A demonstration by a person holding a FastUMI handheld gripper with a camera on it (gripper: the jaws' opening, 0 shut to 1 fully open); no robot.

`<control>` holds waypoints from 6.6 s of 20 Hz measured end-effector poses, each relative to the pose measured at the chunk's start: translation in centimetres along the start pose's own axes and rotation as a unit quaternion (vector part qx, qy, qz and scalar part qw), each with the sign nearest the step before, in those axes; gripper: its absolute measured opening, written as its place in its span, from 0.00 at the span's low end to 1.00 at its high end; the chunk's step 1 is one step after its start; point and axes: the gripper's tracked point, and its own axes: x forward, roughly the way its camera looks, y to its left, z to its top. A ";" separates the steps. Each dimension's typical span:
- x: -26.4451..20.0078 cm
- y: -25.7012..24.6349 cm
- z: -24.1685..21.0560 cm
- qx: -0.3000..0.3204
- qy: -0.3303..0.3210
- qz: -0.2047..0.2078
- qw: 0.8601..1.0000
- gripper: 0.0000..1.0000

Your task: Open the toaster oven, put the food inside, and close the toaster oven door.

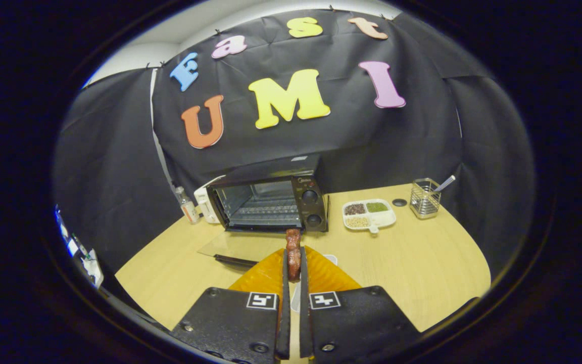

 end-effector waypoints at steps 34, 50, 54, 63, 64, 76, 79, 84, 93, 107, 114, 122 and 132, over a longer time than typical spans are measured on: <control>30.7 9.7 2.0 0.367 0.004 0.094 0.926 0.10; 32.3 6.5 -0.2 0.300 0.007 -0.015 0.954 0.30; 31.2 5.1 -1.1 0.279 0.013 -0.056 0.959 0.36; 24.3 6.1 -1.2 0.191 0.002 -0.082 0.978 0.48; 23.4 6.6 -1.1 0.178 0.000 -0.082 0.981 0.52; 14.6 13.2 -2.5 0.046 -0.028 -0.051 0.997 0.97; 14.2 13.1 -4.5 0.014 -0.016 -0.072 0.997 1.00; 14.6 12.6 -9.1 0.004 0.034 -0.095 0.995 1.00; 15.2 13.0 -16.0 -0.010 0.116 -0.104 0.988 1.00; 16.0 12.8 -15.9 0.009 0.136 -0.133 0.982 1.00; 15.7 13.0 -15.1 0.016 0.133 -0.135 0.982 1.00; 15.2 13.8 -11.3 0.011 0.093 -0.141 0.986 1.00; 17.3 14.0 -1.6 -0.026 -0.010 -0.139 0.990 1.00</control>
